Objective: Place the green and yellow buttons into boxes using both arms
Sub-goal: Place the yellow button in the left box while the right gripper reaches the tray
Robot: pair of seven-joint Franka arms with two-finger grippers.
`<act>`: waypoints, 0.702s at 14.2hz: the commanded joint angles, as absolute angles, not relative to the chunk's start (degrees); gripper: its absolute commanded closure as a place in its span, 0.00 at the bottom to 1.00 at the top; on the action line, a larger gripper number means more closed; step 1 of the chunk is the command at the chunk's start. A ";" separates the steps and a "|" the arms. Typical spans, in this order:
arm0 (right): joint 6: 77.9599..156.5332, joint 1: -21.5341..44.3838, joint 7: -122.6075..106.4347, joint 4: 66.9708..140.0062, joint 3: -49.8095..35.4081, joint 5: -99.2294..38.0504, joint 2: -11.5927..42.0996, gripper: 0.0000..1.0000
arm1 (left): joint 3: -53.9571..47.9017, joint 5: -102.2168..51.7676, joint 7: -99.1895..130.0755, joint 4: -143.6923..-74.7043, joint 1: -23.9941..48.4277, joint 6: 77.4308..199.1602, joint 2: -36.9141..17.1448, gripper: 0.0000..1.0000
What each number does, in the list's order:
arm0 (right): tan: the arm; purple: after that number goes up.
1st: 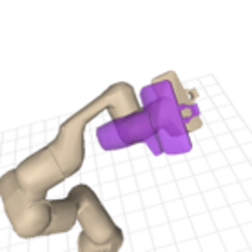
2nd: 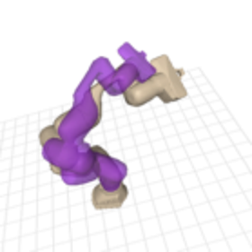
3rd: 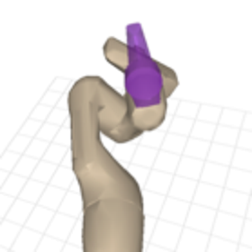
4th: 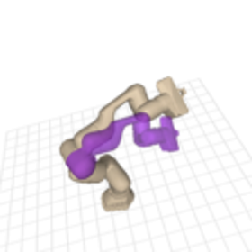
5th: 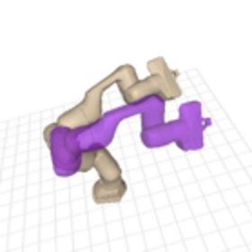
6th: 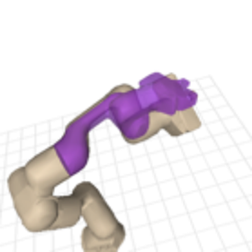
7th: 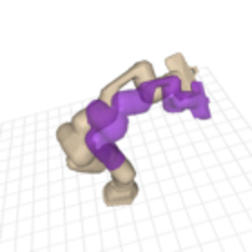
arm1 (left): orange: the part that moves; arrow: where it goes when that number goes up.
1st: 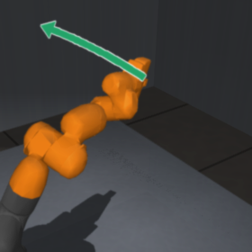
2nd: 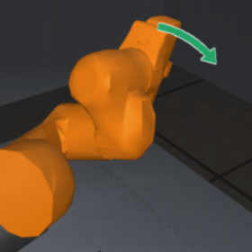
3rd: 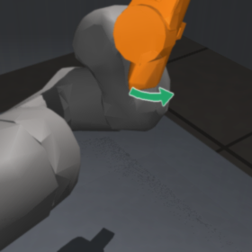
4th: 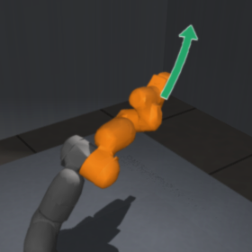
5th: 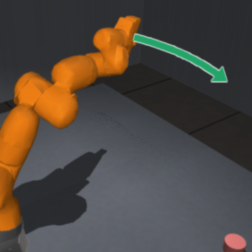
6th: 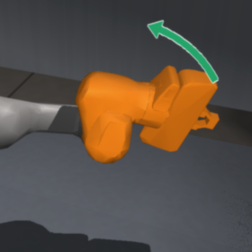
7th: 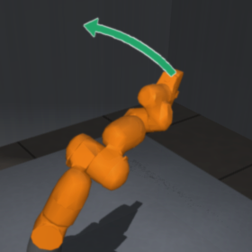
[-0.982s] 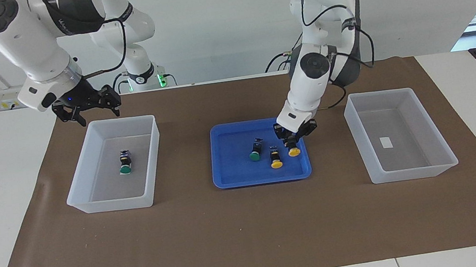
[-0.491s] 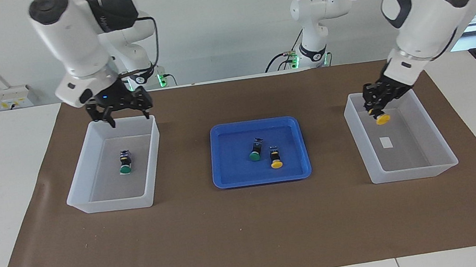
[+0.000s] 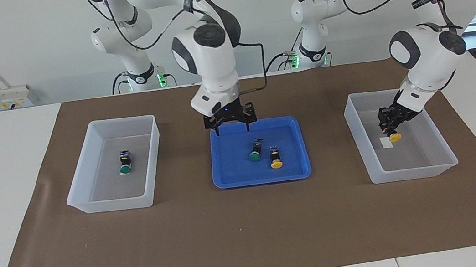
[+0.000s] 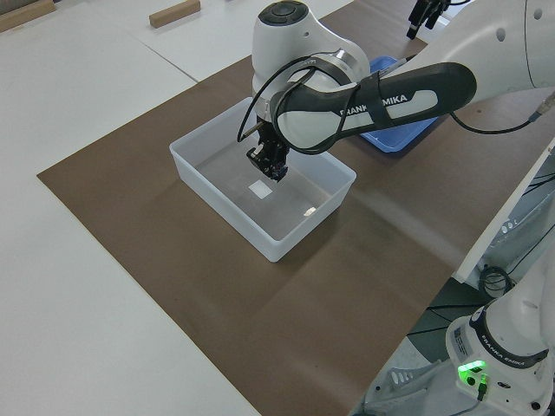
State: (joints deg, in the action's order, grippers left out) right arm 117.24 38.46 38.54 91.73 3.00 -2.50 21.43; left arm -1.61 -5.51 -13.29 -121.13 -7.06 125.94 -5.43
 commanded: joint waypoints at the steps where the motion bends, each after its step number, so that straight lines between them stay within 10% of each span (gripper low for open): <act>1: 121.97 40.61 42.27 86.75 3.34 -0.88 28.29 0.00 | -1.93 -6.07 -14.50 -119.72 -6.77 122.81 -3.17 0.00; 10: 129.89 41.66 42.10 95.62 3.34 -0.35 28.48 0.27 | -2.64 -5.98 -14.41 -105.64 -4.04 105.56 -2.20 0.00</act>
